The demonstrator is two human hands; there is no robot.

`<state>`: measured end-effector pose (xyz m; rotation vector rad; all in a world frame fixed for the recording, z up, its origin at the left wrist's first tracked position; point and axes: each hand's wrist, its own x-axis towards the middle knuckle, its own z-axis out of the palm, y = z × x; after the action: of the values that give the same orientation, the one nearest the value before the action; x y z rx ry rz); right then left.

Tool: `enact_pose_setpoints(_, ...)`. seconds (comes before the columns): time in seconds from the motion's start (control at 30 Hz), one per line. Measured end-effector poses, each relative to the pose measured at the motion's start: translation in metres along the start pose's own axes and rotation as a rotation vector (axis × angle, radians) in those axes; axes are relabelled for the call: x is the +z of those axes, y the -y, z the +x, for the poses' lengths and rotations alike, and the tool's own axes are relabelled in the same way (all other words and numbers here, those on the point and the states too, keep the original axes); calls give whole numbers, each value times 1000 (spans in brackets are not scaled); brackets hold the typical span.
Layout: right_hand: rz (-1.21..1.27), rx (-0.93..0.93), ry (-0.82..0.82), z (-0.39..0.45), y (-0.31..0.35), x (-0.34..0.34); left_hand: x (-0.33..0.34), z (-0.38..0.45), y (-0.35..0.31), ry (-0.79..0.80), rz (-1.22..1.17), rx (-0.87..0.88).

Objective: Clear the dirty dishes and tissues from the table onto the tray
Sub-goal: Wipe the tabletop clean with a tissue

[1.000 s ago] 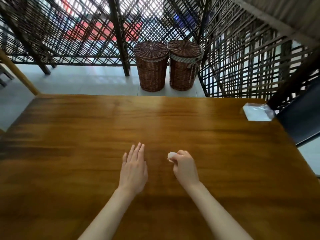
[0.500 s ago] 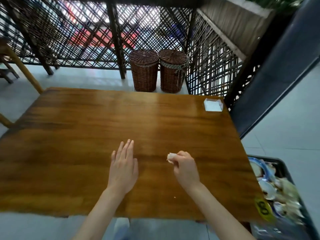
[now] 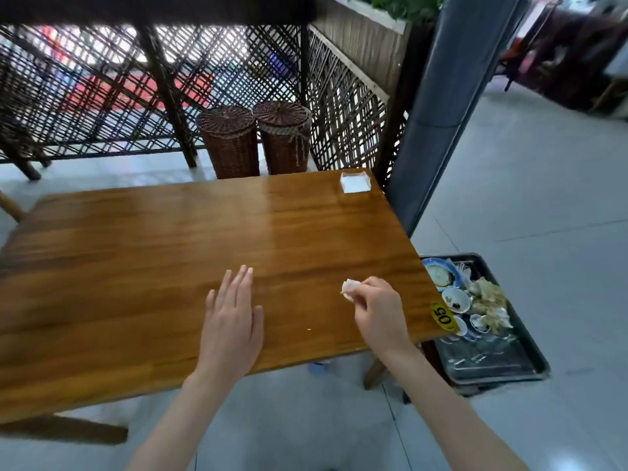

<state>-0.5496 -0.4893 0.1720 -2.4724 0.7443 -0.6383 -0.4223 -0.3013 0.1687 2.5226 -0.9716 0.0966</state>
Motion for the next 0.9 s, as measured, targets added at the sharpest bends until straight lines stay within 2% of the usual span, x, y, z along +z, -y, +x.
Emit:
enact_pose_setpoints(0.37, -15, 98, -112, -79, -11, -42, 4, -47, -54, 74, -98, 201)
enact_pose_setpoints(0.53, -16, 114, -134, -101, -34, -70, 5, -55, -93, 56, -96, 269)
enact_pose_setpoints(0.9, -12, 34, -113, -148, -115, -167, 24, -105, -219, 0, -83, 205)
